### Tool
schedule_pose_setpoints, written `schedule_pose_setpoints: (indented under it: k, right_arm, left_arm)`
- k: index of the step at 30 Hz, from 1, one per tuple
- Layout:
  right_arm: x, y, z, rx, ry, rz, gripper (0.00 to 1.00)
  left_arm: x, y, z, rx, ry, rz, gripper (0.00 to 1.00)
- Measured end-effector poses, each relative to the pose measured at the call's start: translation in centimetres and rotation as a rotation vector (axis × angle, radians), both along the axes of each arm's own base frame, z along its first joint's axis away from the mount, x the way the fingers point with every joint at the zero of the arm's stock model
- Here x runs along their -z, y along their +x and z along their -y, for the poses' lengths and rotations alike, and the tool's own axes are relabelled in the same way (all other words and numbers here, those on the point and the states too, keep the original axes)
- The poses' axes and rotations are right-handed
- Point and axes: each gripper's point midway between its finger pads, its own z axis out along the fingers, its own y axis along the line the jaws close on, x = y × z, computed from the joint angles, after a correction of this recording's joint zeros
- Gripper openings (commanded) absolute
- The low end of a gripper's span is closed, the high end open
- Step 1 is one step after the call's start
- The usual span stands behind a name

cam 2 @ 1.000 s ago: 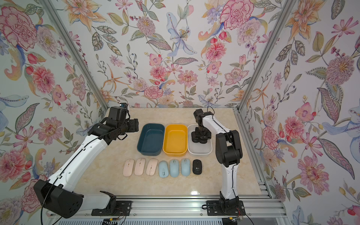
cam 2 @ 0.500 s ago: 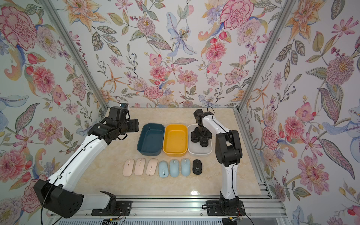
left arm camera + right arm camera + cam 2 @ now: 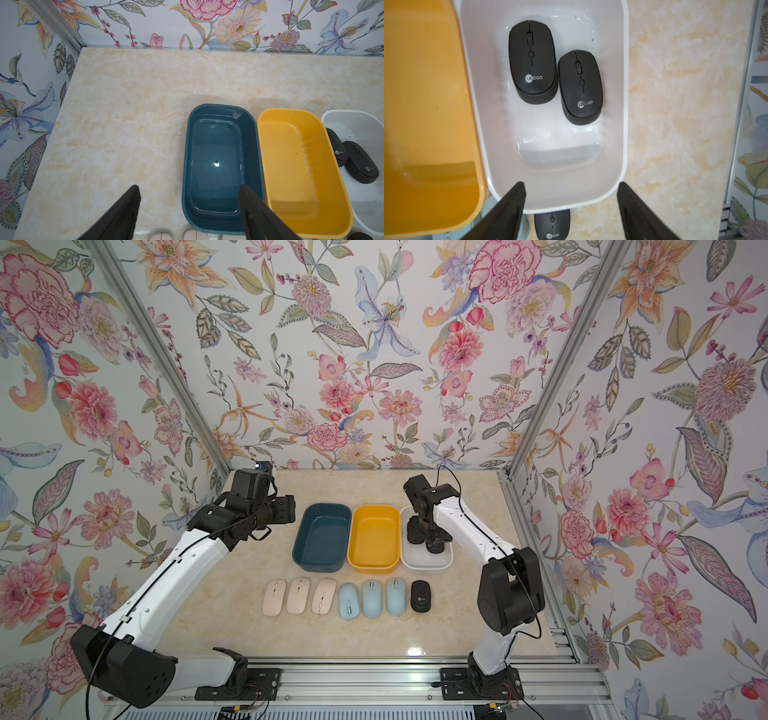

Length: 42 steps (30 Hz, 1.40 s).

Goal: Place the mice by color into the storage box
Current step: Place the mouse in the storage box, then pick up the mouse from the center of the board.

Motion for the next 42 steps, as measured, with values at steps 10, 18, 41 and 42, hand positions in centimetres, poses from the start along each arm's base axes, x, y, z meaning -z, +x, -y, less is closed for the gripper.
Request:
schedule_pose_setpoints:
  k: [10, 18, 41, 42]
  right_arm:
    - [3.4, -12.8, -0.6, -0.001, -0.034, -0.100, 0.81]
    - [7.6, -15.4, 0.5, 0.068, -0.032, -0.147, 0.82]
    - [10.5, -12.4, -1.3, 0.074, 0.019, -0.140, 0.85]
    - [10.7, -12.3, -1.3, 0.076, 0.019, -0.142, 0.84]
  left_arm:
    - [2.0, -1.3, -0.4, -0.008, 0.003, -0.041, 0.78]
    - [1.8, -1.8, -0.3, -0.003, -0.004, -0.032, 0.78]
    - [1.0, -2.5, -0.5, -0.002, -0.010, -0.019, 0.78]
    - [1.0, -2.5, -0.5, -0.001, -0.010, -0.019, 0.78]
